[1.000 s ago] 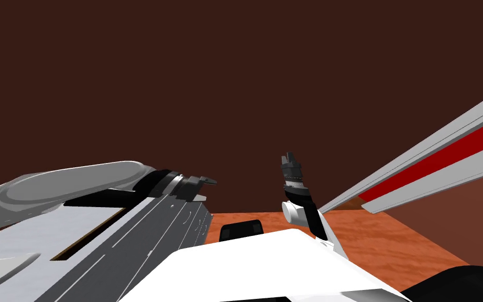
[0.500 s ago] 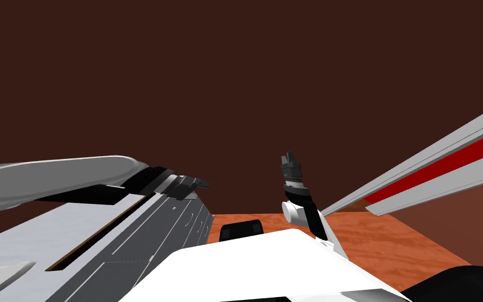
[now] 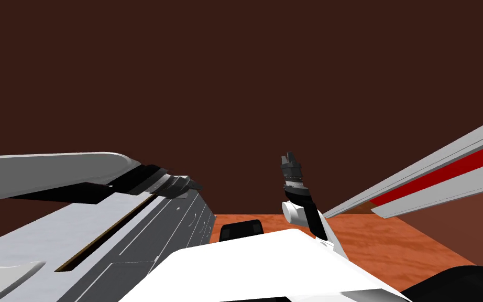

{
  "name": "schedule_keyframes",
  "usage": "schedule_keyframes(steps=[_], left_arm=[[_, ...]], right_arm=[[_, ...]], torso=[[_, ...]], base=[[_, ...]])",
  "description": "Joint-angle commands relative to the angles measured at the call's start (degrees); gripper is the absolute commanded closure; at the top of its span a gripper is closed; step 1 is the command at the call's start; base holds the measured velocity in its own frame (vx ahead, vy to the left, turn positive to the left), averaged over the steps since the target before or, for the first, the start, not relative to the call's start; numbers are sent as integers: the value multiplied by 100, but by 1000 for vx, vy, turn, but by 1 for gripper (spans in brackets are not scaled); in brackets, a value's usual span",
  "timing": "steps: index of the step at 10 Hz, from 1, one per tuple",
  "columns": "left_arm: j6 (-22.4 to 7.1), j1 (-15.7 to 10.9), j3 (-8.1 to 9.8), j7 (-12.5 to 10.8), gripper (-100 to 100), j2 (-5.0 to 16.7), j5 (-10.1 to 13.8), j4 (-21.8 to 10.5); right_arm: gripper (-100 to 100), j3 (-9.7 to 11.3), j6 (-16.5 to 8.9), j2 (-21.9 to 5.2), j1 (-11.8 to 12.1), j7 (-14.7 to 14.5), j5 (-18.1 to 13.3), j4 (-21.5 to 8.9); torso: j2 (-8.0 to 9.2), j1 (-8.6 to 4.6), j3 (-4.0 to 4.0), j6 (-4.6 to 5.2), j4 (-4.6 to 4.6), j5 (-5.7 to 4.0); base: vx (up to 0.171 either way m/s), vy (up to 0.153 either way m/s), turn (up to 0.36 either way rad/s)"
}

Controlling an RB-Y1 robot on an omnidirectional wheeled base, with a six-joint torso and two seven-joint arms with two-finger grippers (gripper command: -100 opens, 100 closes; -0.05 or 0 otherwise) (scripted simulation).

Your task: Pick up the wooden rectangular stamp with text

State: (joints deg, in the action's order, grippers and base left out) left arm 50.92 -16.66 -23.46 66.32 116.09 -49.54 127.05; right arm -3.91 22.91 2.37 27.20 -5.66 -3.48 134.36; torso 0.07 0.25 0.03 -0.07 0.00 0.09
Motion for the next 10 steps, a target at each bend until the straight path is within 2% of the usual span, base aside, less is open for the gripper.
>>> schedule_keyframes(steps=[1,2,3,4,5,6,7,9,10], left_arm=[[83,-10,61,-76,-100,-62,-166,-18],[164,-86,-48,181,-100,219,-390,-51],[164,-86,-48,181,-100,219,-390,-51],[239,-142,-163,365,-100,469,-602,-82],[239,-142,-163,422,-100,469,-602,-82],[308,-177,-284,581,-100,680,-799,-108],[308,-177,-284,646,-100,684,-799,-108],[425,-179,-542,1003,-100,991,-1137,-137],[425,-179,-542,1029,-100,991,-1137,-137]], right_arm=[[0,0,0,0,0,0,0,0],[0,0,0,0,0,0,0,0],[0,0,0,0,0,0,0,0],[0,0,0,0,0,0,0,0],[0,0,0,0,0,0,0,0],[0,0,0,0,0,0,0,0],[0,0,0,0,0,0,0,0],[0,0,0,0,0,0,0,0],[0,-1,0,0,0,0,0,0]], torso=[[0,0,0,0,0,0],[1,-12,0,1,0,-2],[-4,-6,-2,-1,0,-2],[-2,-3,-2,0,-1,-1],[1,11,0,-1,0,2],[3,5,1,0,0,3],[3,12,2,-2,1,2],[0,4,0,-1,0,1],[-4,18,-2,-1,-1,5]], base=[[11,28,-4],[33,54,50],[27,67,22],[13,101,52],[11,77,16],[18,101,65],[17,75,21],[28,93,64],[21,84,23]])
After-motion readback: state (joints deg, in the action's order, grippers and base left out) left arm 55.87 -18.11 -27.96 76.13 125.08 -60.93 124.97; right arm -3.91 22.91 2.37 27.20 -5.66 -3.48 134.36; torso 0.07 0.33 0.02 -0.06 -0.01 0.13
